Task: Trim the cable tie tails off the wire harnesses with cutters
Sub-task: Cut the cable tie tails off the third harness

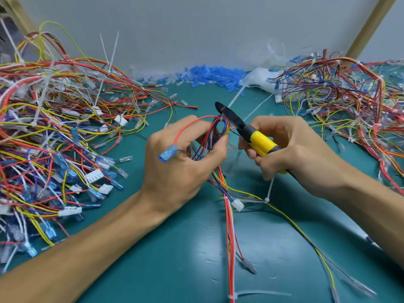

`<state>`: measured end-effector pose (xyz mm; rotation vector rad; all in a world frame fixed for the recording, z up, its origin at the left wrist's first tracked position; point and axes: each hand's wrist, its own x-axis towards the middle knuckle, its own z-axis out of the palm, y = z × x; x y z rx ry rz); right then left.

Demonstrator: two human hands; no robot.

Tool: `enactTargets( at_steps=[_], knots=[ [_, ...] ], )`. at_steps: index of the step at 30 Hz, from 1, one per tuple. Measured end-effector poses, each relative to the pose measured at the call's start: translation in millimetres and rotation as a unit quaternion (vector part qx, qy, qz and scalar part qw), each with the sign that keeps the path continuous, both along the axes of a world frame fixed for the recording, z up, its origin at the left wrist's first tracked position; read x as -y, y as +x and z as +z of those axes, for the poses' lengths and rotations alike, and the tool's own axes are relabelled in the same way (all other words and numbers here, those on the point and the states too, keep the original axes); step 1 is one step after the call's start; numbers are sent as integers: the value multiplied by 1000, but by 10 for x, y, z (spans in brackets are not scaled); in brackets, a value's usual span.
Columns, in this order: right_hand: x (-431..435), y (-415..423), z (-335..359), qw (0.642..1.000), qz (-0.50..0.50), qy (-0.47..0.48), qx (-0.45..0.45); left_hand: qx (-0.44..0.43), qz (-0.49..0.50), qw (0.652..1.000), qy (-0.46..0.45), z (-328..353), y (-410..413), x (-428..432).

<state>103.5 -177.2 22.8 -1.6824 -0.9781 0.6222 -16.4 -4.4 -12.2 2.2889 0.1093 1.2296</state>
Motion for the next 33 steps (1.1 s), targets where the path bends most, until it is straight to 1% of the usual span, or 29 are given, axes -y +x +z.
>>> enactTargets(
  at_steps=[2, 5, 8, 13, 17, 19, 22, 24, 26, 29, 31, 33],
  knots=[
    [10, 24, -11, 999, -22, 10, 21, 0, -3, 999, 35, -3, -2, 2],
    [46, 115, 2, 997, -59, 41, 19, -10, -17, 998, 59, -8, 1, 1],
    [100, 199, 29, 995, -75, 36, 63, -12, -10, 997, 71, -20, 13, -5],
    [127, 171, 54, 993, -11, -25, 119, -10, -9, 996, 88, -38, 10, 7],
    [148, 135, 77, 987, 4, -34, 159, -37, -4, 993, 115, -17, -15, 5],
    [162, 150, 90, 978, 4, -37, 207, -49, 1, 989, 136, 4, -32, 6],
    [188, 194, 131, 945, -17, -55, 323, -61, 3, 984, 167, 38, -56, 4],
    [209, 204, 162, 926, -28, -42, 375, -65, 10, 983, 173, 53, -57, 9],
    [213, 189, 173, 914, -38, -23, 404, -66, -1, 987, 146, 31, -42, 2],
    [200, 160, 151, 894, -54, -6, 445, -76, -65, 993, 59, -57, 3, -32],
    [185, 144, 148, 874, -72, 3, 480, -88, -120, 989, -9, -77, 33, -37],
    [183, 130, 137, 848, -105, 10, 520, -79, -160, 981, -74, -56, 49, -26]
  ],
)
